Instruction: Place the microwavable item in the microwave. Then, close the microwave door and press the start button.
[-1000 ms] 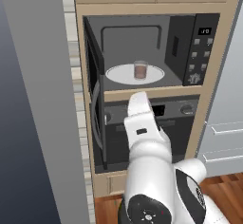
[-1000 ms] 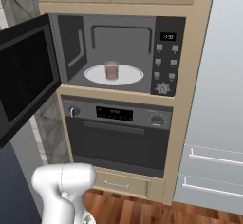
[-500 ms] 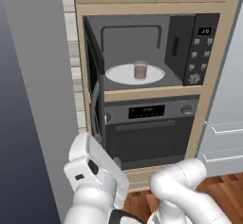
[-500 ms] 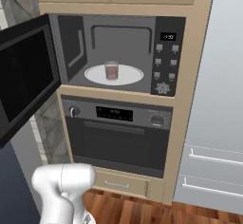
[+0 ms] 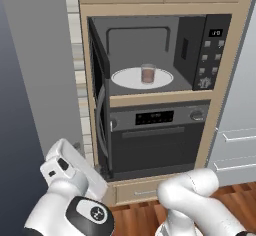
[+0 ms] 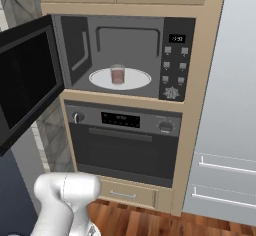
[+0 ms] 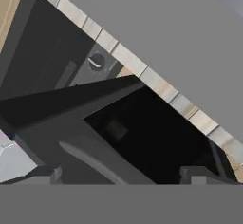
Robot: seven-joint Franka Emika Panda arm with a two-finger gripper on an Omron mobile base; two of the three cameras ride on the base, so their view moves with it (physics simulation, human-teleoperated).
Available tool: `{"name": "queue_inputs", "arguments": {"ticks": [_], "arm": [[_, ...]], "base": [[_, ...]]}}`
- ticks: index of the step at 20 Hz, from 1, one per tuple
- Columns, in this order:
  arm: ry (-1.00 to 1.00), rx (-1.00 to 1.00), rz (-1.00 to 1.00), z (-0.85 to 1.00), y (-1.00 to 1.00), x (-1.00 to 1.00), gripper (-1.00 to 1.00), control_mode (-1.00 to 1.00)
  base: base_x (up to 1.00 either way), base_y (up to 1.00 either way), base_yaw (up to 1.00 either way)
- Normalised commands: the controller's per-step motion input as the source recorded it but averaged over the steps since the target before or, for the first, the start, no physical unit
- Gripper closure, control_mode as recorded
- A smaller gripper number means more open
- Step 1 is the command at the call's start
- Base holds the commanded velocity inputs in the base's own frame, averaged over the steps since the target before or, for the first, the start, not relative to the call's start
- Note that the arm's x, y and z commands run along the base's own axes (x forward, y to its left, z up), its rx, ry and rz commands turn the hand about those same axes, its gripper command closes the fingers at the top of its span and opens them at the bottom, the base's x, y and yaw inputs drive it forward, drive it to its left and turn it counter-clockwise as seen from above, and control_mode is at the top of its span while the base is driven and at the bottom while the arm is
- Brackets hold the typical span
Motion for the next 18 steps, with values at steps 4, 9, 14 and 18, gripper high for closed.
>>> {"name": "queue_inputs", "arguments": {"ticks": [4,9,14,18], "arm": [[0.01,0.0,-0.03,-0.1,-0.5,0.85,-1.0,-1.0],[0.0,0.02,0.0,-0.03,-0.91,0.44,-1.0,-1.0],[0.0,0.08,0.0,0.01,-1.0,0.0,-1.0,-1.0],[0.02,0.18,0.0,0.02,-1.0,0.34,-1.0,-1.0]], "base": [[0.0,0.0,0.0],[0.0,0.0,0.0],[0.0,0.0,0.0],[0.0,0.0,0.0]]}}
